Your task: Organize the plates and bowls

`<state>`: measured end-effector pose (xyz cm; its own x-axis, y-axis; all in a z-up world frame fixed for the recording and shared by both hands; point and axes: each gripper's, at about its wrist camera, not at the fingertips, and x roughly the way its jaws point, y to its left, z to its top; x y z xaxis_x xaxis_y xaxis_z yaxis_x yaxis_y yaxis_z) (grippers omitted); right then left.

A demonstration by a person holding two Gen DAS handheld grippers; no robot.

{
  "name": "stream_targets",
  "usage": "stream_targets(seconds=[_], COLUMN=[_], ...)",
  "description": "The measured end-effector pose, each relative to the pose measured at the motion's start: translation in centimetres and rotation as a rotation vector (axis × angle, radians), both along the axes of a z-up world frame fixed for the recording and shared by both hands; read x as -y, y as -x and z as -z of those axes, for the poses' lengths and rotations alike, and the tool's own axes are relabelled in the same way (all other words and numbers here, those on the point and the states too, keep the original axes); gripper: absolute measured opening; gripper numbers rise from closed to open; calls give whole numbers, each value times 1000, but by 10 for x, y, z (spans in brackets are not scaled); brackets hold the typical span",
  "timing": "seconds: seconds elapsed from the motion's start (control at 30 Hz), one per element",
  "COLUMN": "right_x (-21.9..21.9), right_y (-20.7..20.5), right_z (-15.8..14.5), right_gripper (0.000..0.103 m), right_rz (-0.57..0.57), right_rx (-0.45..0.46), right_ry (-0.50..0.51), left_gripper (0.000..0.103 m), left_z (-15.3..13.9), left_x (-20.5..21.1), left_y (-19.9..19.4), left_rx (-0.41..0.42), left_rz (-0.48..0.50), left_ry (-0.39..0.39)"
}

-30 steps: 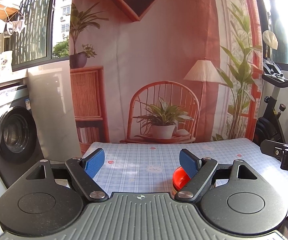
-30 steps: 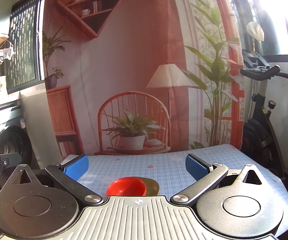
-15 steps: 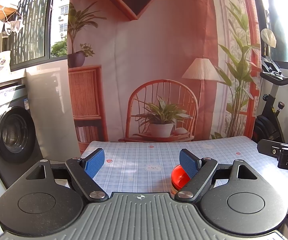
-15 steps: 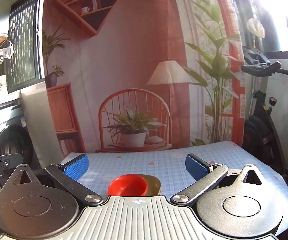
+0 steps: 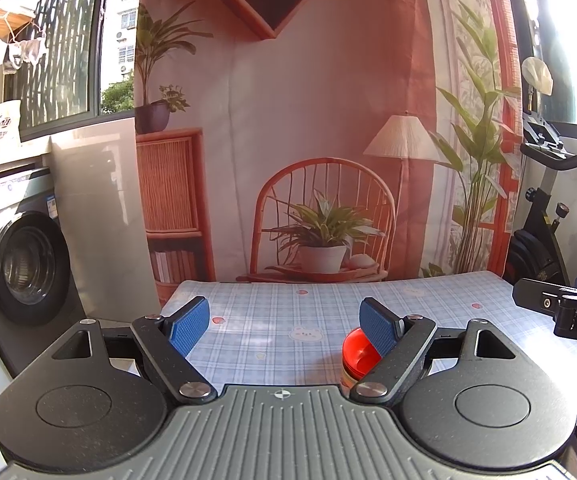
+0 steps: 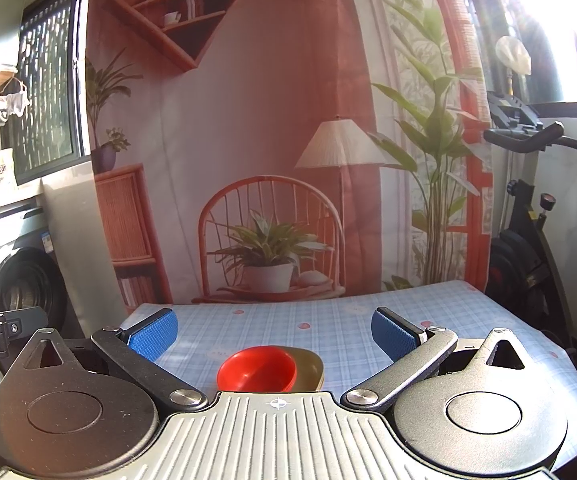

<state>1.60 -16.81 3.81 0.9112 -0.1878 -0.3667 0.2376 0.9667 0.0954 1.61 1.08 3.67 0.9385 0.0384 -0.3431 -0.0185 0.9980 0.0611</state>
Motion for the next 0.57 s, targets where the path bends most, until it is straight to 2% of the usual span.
stream_targets(seconds=[0.57], right_x=[0], right_y=[-1], right_z=[4], right_gripper=[103], right_rz=[-5], right_rx=[-7], right_ry=[-3], left_gripper=[84], left_z=[3], left_x=[1], left_y=[1], left_rx=[-2], left_rz=[3], left_ry=[3])
